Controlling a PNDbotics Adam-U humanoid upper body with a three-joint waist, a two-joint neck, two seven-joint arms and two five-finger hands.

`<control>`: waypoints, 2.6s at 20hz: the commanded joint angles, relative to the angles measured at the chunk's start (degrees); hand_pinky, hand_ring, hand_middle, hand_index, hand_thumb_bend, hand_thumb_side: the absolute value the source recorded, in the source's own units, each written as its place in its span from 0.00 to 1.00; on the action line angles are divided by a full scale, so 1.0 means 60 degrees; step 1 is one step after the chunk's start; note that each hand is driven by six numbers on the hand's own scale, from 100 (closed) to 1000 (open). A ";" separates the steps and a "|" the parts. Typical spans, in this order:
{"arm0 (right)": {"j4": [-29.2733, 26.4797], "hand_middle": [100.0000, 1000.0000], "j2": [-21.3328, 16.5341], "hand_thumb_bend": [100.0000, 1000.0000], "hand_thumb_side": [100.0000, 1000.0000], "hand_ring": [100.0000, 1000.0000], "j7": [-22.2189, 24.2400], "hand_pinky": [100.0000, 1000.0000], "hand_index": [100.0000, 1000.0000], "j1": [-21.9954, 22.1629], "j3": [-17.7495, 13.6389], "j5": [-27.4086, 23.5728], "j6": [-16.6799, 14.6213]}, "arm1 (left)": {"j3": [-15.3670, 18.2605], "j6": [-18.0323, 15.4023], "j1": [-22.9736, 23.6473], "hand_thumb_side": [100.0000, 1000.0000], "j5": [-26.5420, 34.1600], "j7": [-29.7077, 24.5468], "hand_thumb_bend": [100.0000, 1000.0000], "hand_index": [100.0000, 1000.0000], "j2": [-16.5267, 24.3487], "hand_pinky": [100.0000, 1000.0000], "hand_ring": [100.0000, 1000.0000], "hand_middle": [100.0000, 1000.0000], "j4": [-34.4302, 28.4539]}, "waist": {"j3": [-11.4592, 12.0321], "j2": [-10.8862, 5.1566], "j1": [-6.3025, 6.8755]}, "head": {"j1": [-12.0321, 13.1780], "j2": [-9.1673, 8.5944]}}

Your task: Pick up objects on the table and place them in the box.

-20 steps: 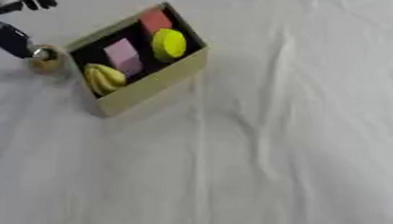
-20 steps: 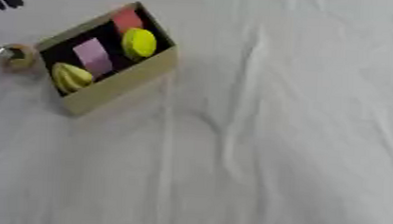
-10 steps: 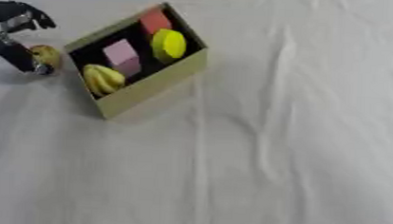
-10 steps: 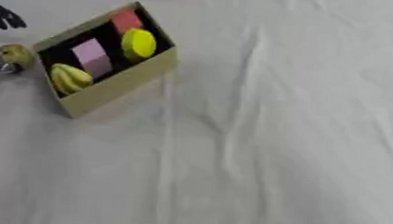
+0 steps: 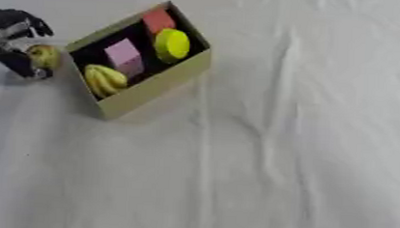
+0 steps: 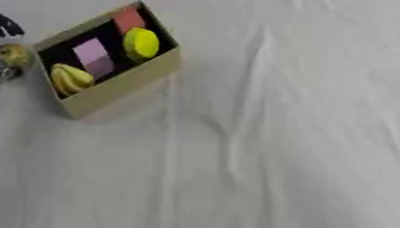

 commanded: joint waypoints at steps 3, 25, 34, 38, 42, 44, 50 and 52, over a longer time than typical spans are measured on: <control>-0.0148 0.68 -0.0154 0.00 0.51 0.77 0.0010 0.85 0.79 -0.0094 -0.0123 -0.0044 0.0010 | 0.0148 0.0066 -0.0224 0.00 -0.0033 0.0039 0.31 0.81 0.0183 0.75 0.77 0.72 0.0079 | -0.0016 -0.0163 -0.0020 | 0.0044 -0.0120; -0.0148 0.68 -0.0153 0.00 0.51 0.77 0.0014 0.85 0.79 -0.0092 -0.0133 -0.0130 0.0024 | 0.0142 0.0000 -0.0109 0.00 -0.0048 -0.0194 0.08 0.64 0.0371 0.59 0.58 0.53 -0.1351 | -0.0005 -0.0224 0.0008 | -0.0018 -0.0062; -0.0148 0.68 -0.0167 0.00 0.50 0.77 0.0012 0.85 0.79 -0.0106 -0.0136 -0.0140 0.0006 | 0.0179 0.0047 -0.0118 0.00 0.0985 -0.0014 0.04 0.62 0.0510 0.57 0.56 0.52 -0.3903 | 0.0030 -0.0317 0.0030 | -0.0168 -0.0010; -0.0148 0.68 -0.0152 0.00 0.50 0.77 0.0042 0.85 0.79 -0.0136 -0.0117 -0.0150 0.0010 | -0.0040 0.0139 0.0020 0.00 0.1601 0.0049 0.04 0.62 0.0522 0.57 0.55 0.52 -0.5121 | 0.0015 -0.0326 0.0037 | -0.0172 -0.0029; -0.0148 0.68 -0.0144 0.00 0.50 0.77 0.0046 0.85 0.79 -0.0147 -0.0117 -0.0158 0.0013 | -0.0195 0.0321 0.0133 0.00 0.1918 0.0053 0.05 0.62 0.0479 0.57 0.55 0.52 -0.5681 | -0.0014 -0.0340 0.0046 | -0.0170 -0.0031; -0.0148 0.68 -0.0133 0.00 0.50 0.77 0.0053 0.85 0.79 -0.0159 -0.0111 -0.0164 0.0015 | -0.0280 0.0379 0.0125 0.00 0.1989 0.0047 0.05 0.62 0.0422 0.57 0.55 0.52 -0.5719 | -0.0020 -0.0350 0.0051 | -0.0160 -0.0037; -0.0148 0.68 -0.0098 0.00 0.50 0.77 0.0073 0.85 0.79 -0.0186 -0.0102 -0.0185 0.0015 | -0.0655 0.0342 0.0063 0.00 0.2059 -0.0135 0.10 0.64 0.0159 0.57 0.56 0.53 -0.5555 | -0.0043 -0.0361 0.0033 | -0.0154 -0.0029; -0.0148 0.68 -0.0091 0.00 0.50 0.77 0.0082 0.85 0.79 -0.0201 -0.0098 -0.0192 0.0008 | -0.0851 0.0322 0.0099 0.02 0.1978 -0.0235 0.18 0.67 0.0125 0.59 0.58 0.55 -0.5347 | -0.0056 -0.0358 0.0034 | -0.0154 -0.0027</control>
